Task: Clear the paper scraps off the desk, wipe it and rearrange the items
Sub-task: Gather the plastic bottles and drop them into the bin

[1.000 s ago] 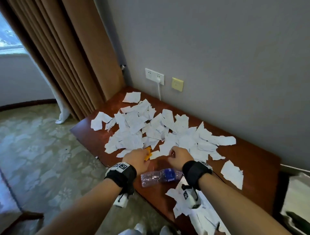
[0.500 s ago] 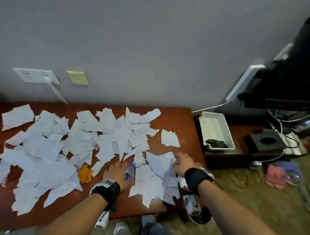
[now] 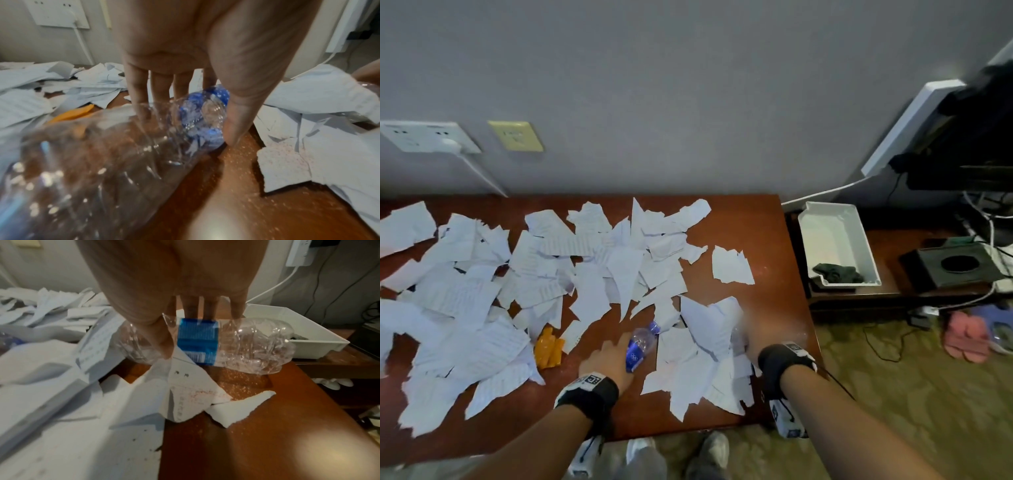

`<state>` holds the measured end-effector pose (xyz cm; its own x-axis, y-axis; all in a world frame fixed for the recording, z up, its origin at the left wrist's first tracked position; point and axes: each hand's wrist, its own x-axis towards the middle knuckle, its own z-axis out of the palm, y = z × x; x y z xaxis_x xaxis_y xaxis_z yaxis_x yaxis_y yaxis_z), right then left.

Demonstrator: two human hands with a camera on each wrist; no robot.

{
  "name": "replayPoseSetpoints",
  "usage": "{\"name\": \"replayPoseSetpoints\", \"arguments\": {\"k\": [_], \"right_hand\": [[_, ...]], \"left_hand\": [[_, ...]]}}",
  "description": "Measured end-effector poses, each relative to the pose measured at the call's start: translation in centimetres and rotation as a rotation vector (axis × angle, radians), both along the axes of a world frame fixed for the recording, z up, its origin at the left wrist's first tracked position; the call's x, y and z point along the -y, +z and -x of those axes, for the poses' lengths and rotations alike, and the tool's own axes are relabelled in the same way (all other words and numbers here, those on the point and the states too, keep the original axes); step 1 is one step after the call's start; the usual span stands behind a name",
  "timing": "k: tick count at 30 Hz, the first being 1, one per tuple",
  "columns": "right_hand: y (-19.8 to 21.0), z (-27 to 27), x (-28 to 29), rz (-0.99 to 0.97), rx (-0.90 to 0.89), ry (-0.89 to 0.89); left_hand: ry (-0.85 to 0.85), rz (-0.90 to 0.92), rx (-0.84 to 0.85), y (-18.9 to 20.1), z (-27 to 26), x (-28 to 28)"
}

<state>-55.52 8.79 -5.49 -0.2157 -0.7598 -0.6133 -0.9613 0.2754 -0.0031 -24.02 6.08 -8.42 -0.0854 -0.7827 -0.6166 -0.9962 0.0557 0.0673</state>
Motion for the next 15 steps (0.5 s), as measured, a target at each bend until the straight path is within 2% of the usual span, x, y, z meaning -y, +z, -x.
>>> {"name": "replayPoseSetpoints", "arguments": {"k": [5,8,15], "right_hand": [[0.5,0.7,0.3,0.000,-0.061,0.085],[2.9,1.5,1.0,0.084,-0.045,0.014],[9.1,1.8,1.2,0.300,0.053,-0.207]], "left_hand": [[0.035,0.025,-0.002,1.3,0.0,-0.1],[0.053,0.052,-0.052,3.7,0.1,0.8],[0.107,0.096,-0.316,9.0,3.0,2.4]]}}
